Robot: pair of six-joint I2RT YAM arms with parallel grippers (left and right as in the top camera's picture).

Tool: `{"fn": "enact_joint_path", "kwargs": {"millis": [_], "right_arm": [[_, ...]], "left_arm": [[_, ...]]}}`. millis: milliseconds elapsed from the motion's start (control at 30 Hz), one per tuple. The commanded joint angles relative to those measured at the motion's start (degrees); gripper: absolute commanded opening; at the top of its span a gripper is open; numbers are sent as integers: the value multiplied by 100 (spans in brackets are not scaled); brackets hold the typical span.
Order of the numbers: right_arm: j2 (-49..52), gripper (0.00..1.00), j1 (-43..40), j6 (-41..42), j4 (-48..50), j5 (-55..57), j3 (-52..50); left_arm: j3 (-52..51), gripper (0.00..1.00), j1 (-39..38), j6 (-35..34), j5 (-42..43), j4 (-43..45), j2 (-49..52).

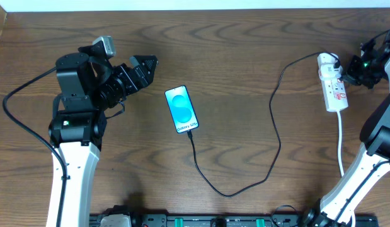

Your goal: Plug charger to phone and switch on socket

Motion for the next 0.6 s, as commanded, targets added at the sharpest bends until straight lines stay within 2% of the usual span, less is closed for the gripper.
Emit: {"fn": "enact_joint_path", "kwargs": {"millis": [0, 567], "right_arm": [[153, 1, 387, -66, -317, -525, -160], [153, 1, 431, 26, -413, -505, -356]], "left_arm": [[-22, 95, 20, 98, 57, -7, 4], [-22, 95, 20, 98, 57, -7, 4]]}}
